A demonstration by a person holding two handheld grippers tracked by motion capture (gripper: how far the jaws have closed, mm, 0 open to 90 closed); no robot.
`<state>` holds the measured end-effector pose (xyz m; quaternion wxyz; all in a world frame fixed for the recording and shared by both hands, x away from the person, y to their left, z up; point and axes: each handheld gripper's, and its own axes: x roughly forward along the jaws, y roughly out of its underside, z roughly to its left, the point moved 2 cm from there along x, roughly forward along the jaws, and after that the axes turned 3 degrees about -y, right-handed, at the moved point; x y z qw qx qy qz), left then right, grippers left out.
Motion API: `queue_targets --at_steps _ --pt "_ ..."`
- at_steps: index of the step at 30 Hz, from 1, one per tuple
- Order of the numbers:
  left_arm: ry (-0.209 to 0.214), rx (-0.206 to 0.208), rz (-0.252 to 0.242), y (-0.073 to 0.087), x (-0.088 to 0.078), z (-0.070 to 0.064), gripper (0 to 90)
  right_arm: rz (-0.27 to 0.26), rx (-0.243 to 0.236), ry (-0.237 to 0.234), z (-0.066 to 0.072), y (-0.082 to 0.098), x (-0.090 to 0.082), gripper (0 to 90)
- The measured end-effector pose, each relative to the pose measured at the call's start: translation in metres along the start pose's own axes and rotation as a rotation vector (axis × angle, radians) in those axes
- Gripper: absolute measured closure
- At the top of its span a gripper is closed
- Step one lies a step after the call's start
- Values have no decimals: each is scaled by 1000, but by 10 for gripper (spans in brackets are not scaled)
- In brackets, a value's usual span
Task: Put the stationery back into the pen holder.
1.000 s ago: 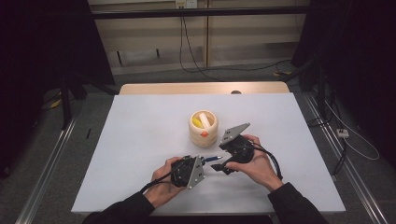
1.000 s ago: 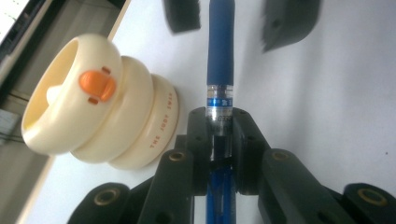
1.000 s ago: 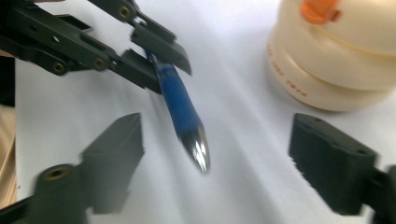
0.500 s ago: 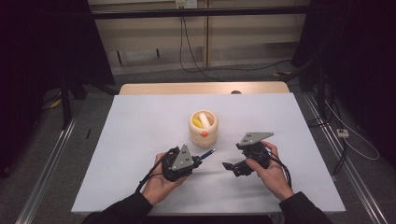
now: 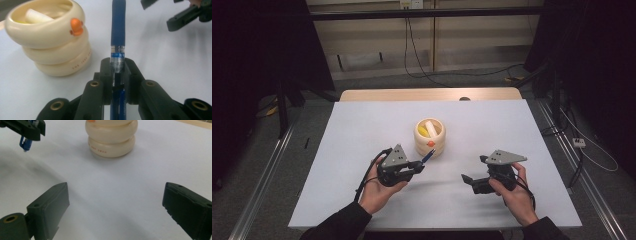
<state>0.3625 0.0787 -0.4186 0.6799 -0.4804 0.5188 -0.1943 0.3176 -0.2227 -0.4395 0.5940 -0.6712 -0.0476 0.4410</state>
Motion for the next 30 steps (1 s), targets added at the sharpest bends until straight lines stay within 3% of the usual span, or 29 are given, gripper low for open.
queue_targets --at_steps 4,12,21,30 --pt "38 -51 -19 -5 -6 9 796 -12 18 19 -2 7 -6 67" --pt "2 -131 -94 -23 -19 33 796 -41 60 54 -4 20 -21 69" --pt "-29 -166 -145 -44 -15 47 796 -62 70 80 -4 29 -31 69" --pt "-74 -211 -216 -74 3 66 797 -58 76 77 -6 33 -29 70"
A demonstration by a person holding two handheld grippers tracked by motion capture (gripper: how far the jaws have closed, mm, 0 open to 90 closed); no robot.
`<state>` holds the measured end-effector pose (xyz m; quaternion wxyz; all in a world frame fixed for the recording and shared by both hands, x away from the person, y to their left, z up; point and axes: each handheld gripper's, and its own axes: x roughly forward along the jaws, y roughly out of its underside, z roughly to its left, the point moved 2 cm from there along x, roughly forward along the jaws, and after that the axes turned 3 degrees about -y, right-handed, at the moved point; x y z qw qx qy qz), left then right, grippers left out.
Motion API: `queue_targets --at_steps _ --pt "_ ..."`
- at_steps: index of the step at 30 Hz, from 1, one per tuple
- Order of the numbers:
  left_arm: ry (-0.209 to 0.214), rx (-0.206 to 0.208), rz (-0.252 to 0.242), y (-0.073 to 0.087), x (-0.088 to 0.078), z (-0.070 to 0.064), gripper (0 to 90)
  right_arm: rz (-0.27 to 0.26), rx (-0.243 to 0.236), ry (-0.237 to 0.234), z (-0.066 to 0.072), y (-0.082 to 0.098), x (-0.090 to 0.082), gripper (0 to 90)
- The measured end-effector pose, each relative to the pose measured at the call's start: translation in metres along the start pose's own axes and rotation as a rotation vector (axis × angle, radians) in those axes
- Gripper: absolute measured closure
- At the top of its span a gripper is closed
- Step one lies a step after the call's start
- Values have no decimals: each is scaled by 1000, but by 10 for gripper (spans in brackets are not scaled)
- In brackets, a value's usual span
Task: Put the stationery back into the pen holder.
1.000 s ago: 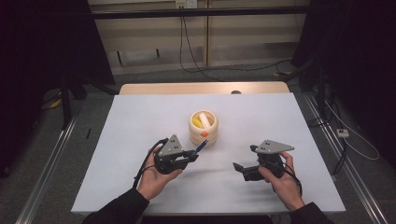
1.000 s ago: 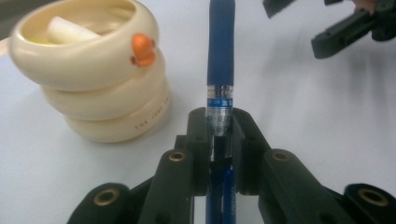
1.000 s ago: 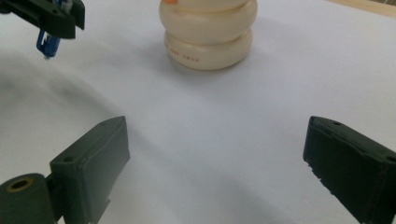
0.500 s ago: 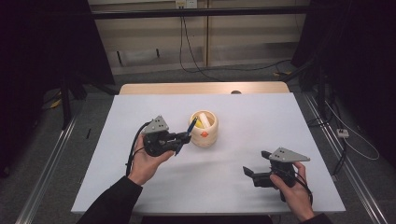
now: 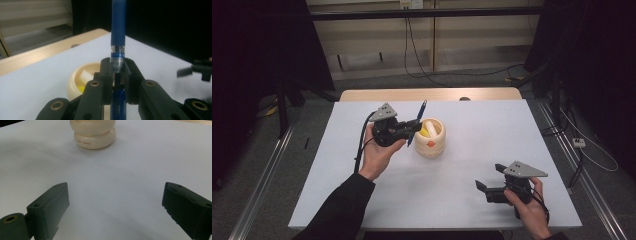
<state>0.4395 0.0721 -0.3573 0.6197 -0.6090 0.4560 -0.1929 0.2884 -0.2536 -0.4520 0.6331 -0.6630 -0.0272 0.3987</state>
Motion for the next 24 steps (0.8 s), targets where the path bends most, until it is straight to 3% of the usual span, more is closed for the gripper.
queue_targets --at_steps 5,10,14,16,18,24 --pt "-18 -9 -26 -10 18 4 796 0 3 -1 0 1 0 70" --pt "-35 30 -20 -13 37 2 797 -5 -1 -2 0 0 0 69" --pt "-39 37 -23 -13 48 1 796 -4 1 -3 0 1 0 68" --pt "-40 30 -23 -13 53 2 796 -3 -1 -3 0 1 0 68" --pt "-58 51 -10 -11 58 1 796 -2 -2 -2 0 1 1 68" --pt "-51 50 20 1 71 0 796 7 -9 -9 1 2 2 68"
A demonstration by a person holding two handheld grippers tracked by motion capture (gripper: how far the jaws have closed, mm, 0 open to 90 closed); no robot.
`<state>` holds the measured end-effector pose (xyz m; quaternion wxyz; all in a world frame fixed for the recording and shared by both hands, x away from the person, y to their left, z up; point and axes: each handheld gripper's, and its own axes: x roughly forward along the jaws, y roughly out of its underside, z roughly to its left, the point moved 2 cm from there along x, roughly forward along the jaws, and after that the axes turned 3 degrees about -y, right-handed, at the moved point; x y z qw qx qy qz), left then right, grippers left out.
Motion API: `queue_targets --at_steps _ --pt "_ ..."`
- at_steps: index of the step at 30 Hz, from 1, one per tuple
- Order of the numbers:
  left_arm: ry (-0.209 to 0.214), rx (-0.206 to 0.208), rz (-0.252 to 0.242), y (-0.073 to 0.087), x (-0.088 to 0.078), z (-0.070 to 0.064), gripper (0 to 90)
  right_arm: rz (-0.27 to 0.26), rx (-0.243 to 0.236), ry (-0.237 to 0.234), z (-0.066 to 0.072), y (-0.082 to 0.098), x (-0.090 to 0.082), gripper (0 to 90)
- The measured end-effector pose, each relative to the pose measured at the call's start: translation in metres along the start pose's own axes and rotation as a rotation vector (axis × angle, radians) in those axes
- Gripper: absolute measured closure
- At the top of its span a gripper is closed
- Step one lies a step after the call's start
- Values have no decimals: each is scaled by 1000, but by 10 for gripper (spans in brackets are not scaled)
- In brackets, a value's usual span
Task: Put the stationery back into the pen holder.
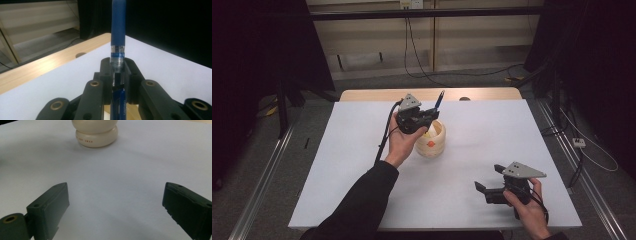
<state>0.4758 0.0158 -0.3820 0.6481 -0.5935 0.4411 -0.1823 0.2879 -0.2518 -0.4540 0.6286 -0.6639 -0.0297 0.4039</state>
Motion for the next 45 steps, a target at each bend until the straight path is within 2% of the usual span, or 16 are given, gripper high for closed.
queue_targets --at_steps 3,4,10,15,20,23,25,27,31,34,38,43,45 --pt "12 -22 -5 5 1 1 796 3 -2 -3 0 0 0 68" --pt "4 -25 0 7 1 2 796 5 -1 -5 0 0 0 67" --pt "-4 39 36 16 4 -2 794 7 -8 0 0 0 0 68" --pt "-2 48 45 19 3 -3 773 5 -3 -1 -1 0 0 68" --pt "-18 83 57 16 -5 -1 620 3 3 3 -3 0 -1 68" --pt "-37 92 66 14 -11 -2 457 3 0 2 -2 0 -1 68" --pt "-21 80 74 13 -14 -2 419 5 -2 3 -2 0 0 68" --pt "-23 71 83 12 -18 -2 349 3 -3 2 -1 0 0 68" --pt "-15 17 105 14 -29 -3 220 2 -2 3 -1 0 0 60" --pt "-31 23 110 17 -39 -4 174 2 2 9 -2 0 0 51" --pt "-19 -3 118 21 -48 -4 128 4 2 13 -2 0 0 51" --pt "-23 0 131 25 -61 -2 89 4 -5 16 -2 0 0 51" --pt "-25 -15 132 31 -67 2 83 6 -10 25 -3 0 0 51"
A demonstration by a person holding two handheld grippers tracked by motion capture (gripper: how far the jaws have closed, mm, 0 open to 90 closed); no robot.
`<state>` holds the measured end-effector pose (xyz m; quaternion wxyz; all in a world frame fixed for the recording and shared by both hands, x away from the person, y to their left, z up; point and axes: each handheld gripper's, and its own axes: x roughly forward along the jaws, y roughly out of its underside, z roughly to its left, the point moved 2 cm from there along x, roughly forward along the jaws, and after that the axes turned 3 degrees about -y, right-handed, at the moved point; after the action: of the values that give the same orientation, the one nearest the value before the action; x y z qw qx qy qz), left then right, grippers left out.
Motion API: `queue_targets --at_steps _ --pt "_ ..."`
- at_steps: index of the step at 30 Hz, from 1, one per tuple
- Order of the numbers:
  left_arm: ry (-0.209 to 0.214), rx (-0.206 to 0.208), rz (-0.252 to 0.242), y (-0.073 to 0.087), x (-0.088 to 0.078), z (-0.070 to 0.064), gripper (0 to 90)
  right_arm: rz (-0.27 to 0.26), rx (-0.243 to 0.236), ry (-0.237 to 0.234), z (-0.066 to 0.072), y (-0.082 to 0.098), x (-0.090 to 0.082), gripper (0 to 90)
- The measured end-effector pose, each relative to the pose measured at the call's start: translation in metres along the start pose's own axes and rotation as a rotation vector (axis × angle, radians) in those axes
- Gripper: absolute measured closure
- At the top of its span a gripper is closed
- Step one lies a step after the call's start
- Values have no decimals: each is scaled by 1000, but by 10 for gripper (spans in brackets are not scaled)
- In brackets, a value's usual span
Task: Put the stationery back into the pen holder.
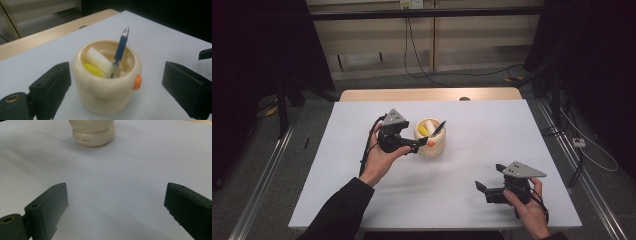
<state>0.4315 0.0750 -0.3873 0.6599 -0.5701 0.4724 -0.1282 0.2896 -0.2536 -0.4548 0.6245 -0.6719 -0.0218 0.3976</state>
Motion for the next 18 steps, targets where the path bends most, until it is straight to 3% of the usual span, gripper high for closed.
queue_targets --at_steps 8,10,18 --pt "-53 -22 16 22 -19 7 58 7 0 0 0 1 2 51" --pt "-75 -3 24 24 -24 7 44 8 0 0 0 1 2 51" --pt "-83 -4 38 40 -42 3 44 8 1 4 0 1 2 51"
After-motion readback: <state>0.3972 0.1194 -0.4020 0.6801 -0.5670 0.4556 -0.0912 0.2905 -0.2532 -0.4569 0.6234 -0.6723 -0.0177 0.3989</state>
